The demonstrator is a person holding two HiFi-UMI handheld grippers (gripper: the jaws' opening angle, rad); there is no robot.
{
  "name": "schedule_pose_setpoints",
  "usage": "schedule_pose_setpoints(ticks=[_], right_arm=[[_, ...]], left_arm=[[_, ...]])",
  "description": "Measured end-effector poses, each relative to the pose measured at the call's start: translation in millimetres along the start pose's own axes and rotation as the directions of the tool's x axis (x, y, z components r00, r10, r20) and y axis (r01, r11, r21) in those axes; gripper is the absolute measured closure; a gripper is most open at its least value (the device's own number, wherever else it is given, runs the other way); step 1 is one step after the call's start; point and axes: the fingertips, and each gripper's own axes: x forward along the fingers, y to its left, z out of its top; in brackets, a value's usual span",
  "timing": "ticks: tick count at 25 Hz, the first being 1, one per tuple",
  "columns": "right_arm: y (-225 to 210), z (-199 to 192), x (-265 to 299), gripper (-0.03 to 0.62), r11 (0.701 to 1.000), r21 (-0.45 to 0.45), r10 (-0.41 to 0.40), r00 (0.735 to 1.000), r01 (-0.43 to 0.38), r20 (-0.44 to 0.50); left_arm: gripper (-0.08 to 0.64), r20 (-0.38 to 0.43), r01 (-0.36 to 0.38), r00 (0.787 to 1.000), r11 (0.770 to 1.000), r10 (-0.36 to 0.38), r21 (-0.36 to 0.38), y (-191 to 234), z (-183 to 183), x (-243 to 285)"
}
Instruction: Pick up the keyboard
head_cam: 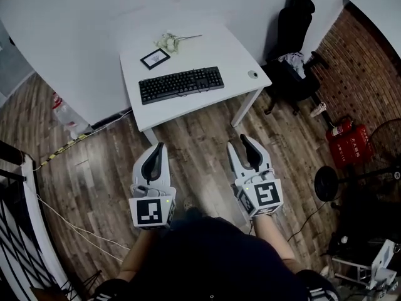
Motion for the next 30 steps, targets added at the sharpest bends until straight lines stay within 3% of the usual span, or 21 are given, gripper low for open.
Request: schedule_pose_setpoints(ticks=[17, 30], right_arm=[[-37.2, 2.4, 82.7, 0.457, 1.000, 0.013, 0.013, 1.000, -0.014, 0.020], [-109.6, -20.2, 209.8, 0.449, 0.995, 0.080, 0.065, 0.998, -0.065, 0.006]], left_arm=[[0.549, 0.013, 0.019, 1.000, 1.000, -0.019, 0.002, 26.6, -9.3, 78.7], [0.549, 0.004, -0.016, 1.000, 1.000, 0.016, 0.023, 60.6, -22.9, 197.0]])
